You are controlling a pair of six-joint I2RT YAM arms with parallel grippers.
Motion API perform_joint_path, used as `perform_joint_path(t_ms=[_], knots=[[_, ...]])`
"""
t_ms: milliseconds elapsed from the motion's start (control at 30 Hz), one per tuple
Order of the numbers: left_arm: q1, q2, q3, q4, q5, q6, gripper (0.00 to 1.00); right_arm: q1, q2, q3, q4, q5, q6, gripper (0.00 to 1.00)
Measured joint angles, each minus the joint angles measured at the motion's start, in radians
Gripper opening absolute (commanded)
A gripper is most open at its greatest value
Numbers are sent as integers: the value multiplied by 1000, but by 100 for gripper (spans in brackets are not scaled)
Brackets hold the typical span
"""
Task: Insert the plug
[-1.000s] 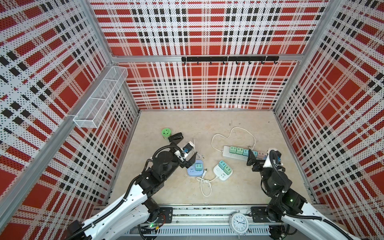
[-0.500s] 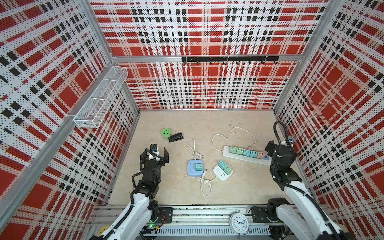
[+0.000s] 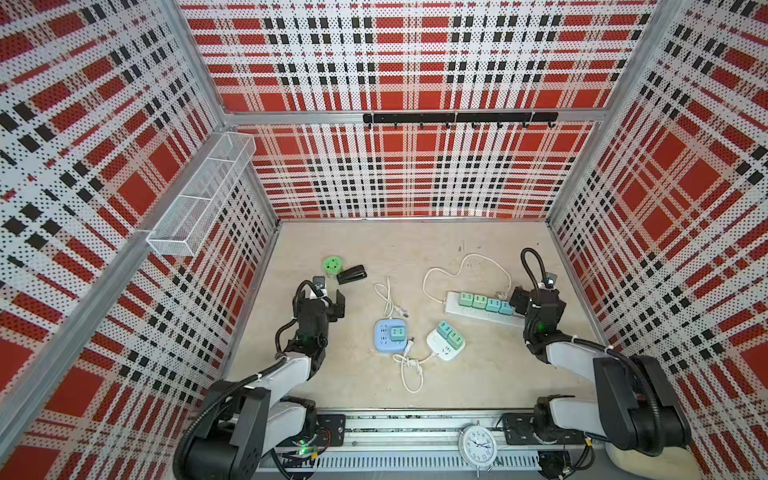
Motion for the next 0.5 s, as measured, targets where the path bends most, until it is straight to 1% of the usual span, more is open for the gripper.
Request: perform_joint_path(t_ms=[100, 167, 267, 367, 467, 500], knots=[[11, 55, 38, 21, 31, 5, 99, 0, 43, -4, 102, 0, -35, 100], [11, 82, 43, 51, 45, 10, 99, 0, 98, -15, 215, -6, -60, 100], [12, 120, 40, 115, 67, 15, 99, 0, 162, -16, 275, -54, -94, 100], [33, 193, 12, 261, 106, 13, 99, 1, 174, -18, 322, -87, -120, 100], [63, 345, -27, 449, 152, 8, 99, 1, 174, -18, 349, -109, -133, 100], [68, 383, -41, 483, 161, 8, 99, 1, 174, -18, 349, -120, -138, 100]])
